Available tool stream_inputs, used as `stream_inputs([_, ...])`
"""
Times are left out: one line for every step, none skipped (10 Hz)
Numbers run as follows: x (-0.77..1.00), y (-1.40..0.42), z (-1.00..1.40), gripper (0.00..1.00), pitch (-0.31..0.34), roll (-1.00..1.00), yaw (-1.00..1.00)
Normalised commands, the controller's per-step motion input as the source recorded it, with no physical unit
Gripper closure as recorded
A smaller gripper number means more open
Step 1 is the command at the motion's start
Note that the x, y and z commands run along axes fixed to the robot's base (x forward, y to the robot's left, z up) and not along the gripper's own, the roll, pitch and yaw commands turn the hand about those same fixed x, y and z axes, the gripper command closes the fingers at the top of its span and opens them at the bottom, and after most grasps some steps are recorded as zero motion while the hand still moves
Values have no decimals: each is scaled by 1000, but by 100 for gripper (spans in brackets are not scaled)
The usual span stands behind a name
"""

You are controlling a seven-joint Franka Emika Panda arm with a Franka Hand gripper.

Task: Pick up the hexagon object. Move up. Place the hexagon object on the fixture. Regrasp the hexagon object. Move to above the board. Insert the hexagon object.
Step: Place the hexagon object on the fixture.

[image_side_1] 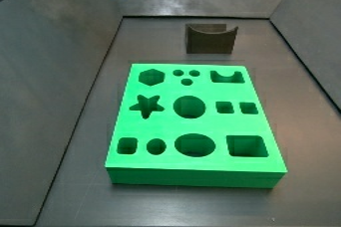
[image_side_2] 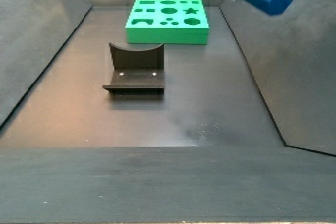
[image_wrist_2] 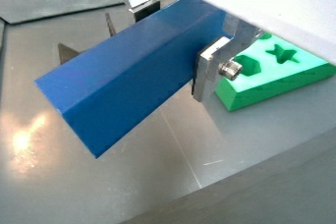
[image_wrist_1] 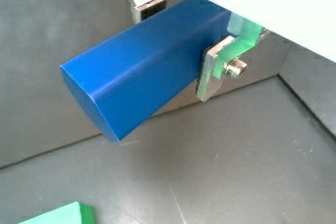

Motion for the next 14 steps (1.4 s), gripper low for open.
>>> stream_inputs([1000,13,109,100,207,212,-1000])
stream_inputs([1000,12,89,100,223,206,-1000])
stream_inputs([1000,11,83,100,287,191,-987])
stream_inputs([1000,11,81,100,276,138,-651])
stream_inputs([1000,9,73,100,250,105,-429])
stream_inputs([1000,9,66,100,219,77,-276])
stream_inputs([1000,10,62,100,190,58,-150])
stream_inputs([1000,10,57,100,176,51,-96])
stream_inputs([1000,9,55,100,166,46,-74])
stream_inputs([1000,10,51,100,160,39,-47])
stream_inputs([1000,9,48,100,156,32,-36])
stream_inputs([1000,9,41,100,150,27,-32])
stream_inputs([1000,8,38,100,154,22,-29])
stream_inputs([1000,8,38,100,155,19,-28])
